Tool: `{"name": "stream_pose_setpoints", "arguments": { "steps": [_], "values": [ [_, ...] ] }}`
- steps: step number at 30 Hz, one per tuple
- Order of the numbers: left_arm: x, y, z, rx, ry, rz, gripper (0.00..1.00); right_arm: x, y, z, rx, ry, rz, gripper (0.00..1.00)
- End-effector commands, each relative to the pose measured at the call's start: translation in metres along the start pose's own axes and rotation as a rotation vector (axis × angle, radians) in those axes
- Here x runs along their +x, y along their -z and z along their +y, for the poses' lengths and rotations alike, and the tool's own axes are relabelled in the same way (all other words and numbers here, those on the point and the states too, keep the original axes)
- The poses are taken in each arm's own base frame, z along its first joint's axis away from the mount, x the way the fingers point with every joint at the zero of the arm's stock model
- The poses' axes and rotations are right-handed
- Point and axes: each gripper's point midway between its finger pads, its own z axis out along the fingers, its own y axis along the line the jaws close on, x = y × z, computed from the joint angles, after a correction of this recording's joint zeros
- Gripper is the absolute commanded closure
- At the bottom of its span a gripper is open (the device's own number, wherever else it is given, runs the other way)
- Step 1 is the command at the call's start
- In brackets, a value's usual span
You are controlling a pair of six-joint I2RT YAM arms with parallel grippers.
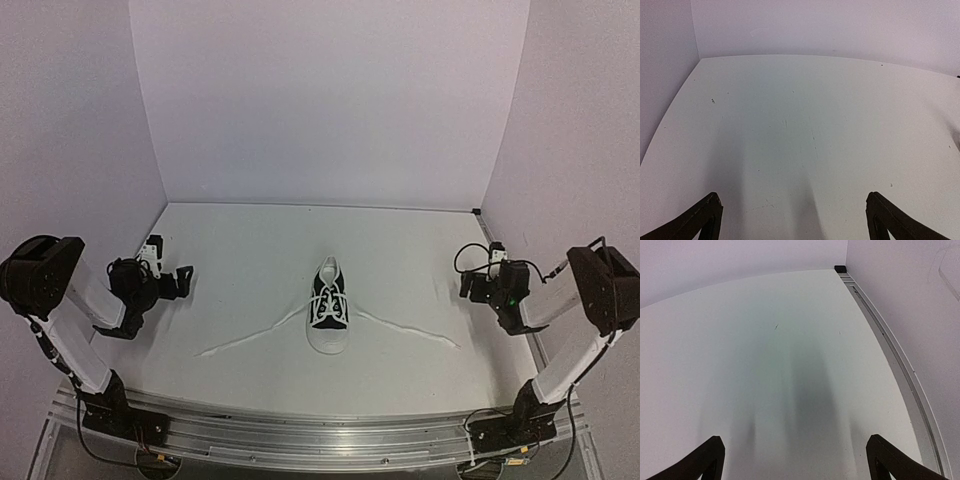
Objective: Tie the shoes
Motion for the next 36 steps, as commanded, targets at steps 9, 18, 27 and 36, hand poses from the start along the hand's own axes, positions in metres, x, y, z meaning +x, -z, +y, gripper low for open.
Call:
{"name": "stream_pose_setpoints", "arguments": {
  "steps": [9,18,27,36],
  "values": [
    [-0.042,-0.014,-0.027,0.148,-0.058,0.0,0.0,-0.078,0.057,0.048,-0.235,-0.19,0.184,0.15],
    [-0.044,0.002,-0.154,0.671,-0.159,0.42,0.2,-0.025,0.102,0.061,-0.111,-0.369,0.661,0.28],
    [0.039,0.07,-0.238,0.948,-0.631,0.657,0.01,0.038,0.124,0.097,-0.035,-0.051,0.995,0.17],
    [0.102,0.056,-0.227,0.842,-0.843,0.785,0.11,0.083,0.134,0.118,-0.06,0.091,1.166,0.2]
  ]
}}
